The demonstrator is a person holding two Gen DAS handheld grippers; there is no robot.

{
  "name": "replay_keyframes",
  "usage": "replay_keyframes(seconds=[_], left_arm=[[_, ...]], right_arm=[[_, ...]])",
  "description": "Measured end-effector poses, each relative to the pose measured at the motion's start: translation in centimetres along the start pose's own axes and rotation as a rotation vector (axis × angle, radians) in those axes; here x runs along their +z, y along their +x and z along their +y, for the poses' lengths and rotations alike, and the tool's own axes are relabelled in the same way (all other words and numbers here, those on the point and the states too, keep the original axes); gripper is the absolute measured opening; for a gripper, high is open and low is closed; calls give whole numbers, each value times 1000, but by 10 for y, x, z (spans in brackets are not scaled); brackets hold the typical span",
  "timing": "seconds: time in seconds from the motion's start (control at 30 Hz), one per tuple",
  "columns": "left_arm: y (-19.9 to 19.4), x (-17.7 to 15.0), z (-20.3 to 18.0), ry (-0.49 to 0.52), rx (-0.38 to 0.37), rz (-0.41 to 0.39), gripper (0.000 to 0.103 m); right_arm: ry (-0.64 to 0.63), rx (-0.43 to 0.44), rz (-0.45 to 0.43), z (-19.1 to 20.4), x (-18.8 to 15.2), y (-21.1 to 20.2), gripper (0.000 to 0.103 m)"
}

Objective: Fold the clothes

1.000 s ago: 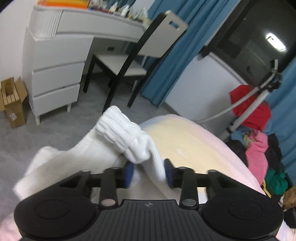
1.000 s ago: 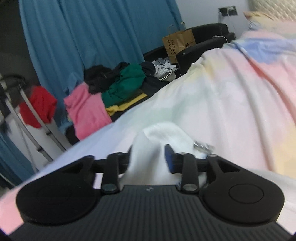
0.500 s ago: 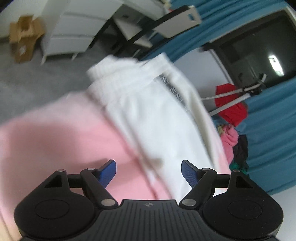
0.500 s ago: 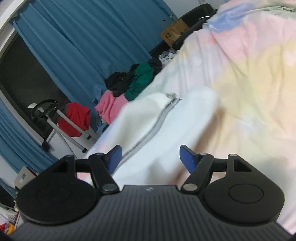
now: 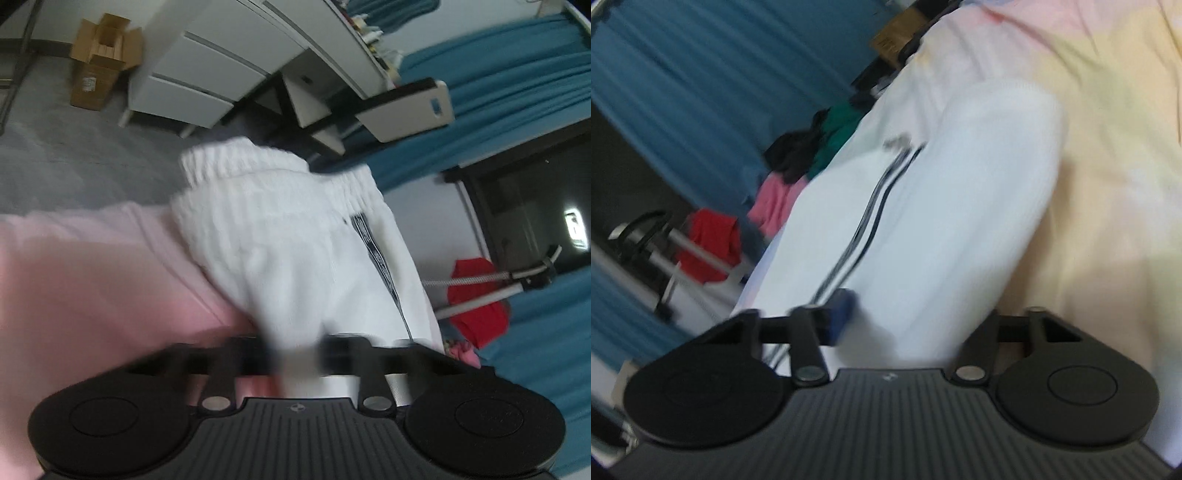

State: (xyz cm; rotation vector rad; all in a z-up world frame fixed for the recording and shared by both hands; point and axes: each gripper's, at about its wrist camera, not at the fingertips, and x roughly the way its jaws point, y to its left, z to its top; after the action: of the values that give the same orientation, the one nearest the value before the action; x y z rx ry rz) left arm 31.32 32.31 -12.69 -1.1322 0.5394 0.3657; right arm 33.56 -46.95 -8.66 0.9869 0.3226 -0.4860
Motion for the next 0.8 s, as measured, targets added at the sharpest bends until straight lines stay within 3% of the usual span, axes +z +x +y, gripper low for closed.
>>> replay_keyframes(seconds=[0.07,0.23,0.4,0.53,0.8], left_arm=[[-6,6,2,-11,-17,1,8],[-54,21,-17,66,-80,-47,5],[-114,31,-26,127,-93,-71,5],[-172,41,-1,138,-62,-48,5],[-224,38,73,204,-4,29,6]], right_arm=[[28,3,-2,0,7,-2,19],[-10,25,-28,9,16,-34,15],[13,20,-4,-1,18,-80,14],[53,10,41,-26,7,-123,14],[184,33,182,-74,-15,-180,14]])
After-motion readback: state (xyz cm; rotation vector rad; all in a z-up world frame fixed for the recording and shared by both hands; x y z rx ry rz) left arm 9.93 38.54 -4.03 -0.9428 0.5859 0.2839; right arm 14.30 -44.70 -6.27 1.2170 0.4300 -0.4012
